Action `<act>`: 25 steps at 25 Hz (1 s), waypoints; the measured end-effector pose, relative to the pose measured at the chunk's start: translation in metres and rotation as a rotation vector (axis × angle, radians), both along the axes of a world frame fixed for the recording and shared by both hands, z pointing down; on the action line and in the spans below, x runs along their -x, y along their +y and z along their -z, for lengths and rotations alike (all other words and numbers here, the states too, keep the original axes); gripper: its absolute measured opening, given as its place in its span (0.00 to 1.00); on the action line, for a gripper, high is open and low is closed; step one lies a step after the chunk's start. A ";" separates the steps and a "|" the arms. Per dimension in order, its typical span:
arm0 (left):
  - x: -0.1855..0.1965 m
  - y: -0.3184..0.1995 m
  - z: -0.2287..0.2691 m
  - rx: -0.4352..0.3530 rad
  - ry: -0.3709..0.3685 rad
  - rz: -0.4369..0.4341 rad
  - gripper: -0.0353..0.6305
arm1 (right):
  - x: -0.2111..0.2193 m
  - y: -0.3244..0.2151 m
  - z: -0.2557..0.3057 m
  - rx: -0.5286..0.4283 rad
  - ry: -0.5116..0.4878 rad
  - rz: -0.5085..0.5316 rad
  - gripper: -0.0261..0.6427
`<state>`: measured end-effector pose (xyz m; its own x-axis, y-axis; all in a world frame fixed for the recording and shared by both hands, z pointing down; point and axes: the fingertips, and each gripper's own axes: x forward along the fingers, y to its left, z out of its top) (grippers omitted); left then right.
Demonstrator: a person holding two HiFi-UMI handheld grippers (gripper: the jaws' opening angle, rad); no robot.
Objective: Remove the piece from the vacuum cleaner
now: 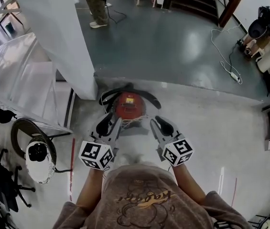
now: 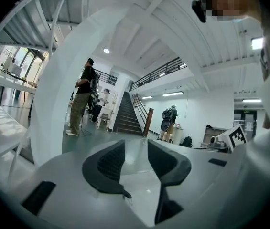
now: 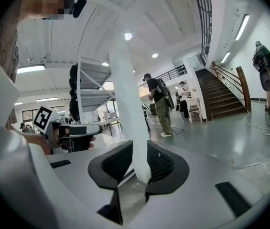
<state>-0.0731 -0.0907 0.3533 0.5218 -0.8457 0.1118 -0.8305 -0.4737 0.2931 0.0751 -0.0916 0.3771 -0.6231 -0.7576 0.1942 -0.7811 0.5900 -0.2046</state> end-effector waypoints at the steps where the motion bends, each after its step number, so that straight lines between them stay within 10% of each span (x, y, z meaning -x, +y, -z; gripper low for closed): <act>1: 0.000 -0.001 -0.001 0.000 0.003 0.002 0.26 | 0.000 -0.002 -0.001 0.002 -0.004 0.008 0.17; 6: -0.002 -0.007 -0.004 -0.004 0.005 0.010 0.48 | 0.004 -0.004 -0.001 0.013 -0.033 0.044 0.39; 25: -0.009 -0.017 -0.107 0.204 -0.066 -0.090 0.50 | 0.003 -0.016 -0.101 0.196 0.078 0.170 0.40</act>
